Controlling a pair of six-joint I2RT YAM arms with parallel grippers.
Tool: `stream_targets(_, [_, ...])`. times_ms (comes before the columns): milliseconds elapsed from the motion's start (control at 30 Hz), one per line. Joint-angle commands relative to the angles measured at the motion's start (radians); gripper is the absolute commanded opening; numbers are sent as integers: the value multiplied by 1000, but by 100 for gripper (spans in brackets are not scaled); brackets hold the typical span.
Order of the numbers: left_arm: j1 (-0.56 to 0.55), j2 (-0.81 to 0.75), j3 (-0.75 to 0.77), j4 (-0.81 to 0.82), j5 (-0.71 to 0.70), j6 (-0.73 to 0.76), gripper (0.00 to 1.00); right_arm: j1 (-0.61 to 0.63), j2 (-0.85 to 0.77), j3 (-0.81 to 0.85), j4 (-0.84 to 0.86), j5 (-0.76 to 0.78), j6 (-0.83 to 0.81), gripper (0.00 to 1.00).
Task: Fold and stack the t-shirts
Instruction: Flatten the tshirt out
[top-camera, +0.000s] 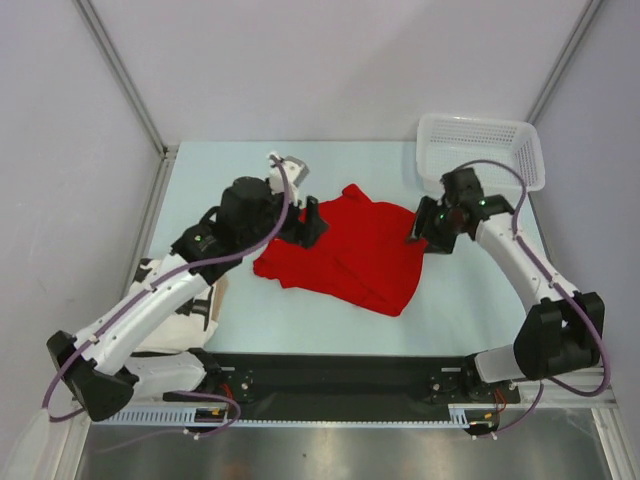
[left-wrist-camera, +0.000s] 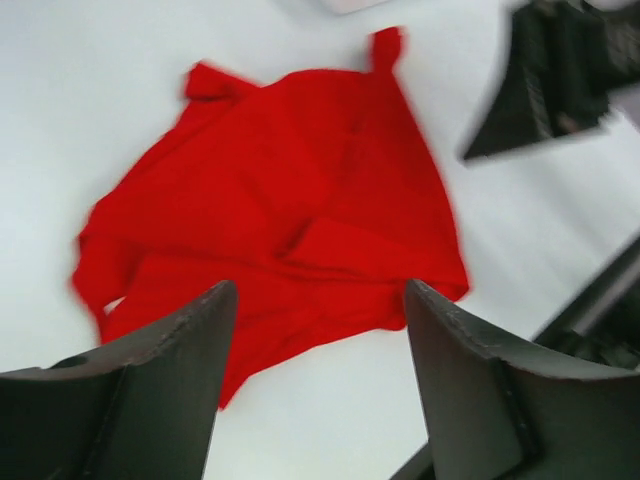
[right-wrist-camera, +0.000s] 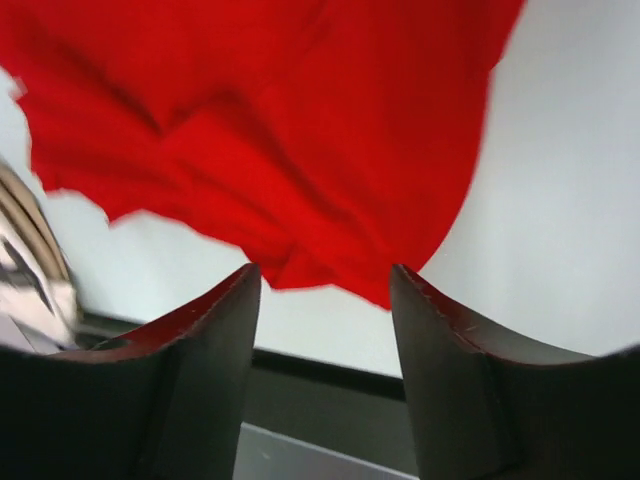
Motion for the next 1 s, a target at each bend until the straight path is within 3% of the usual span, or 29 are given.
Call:
stream_targets(0, [158,48,-9,-149,-6,-52,72,93,-62,-126,100,-75,69,58])
stream_targets(200, [405,165,-110,-54,166,-169,72,136,-51,-217,239,-112,53,61])
stream_targets(333, [473,295,-109,-60,184,-172,67,219,96,-87,250,-63,30,76])
stream_targets(400, [502,313,-113,-59,183,-172,64,242,210,-17,234,-59,21,77])
stream_targets(733, [593,424,-138,-54,175,-216,53,354,470,243,171,-41,21,73])
stream_targets(967, [624,564,-112,-22,230,-183,42,372,524,343,141,-59,18,65])
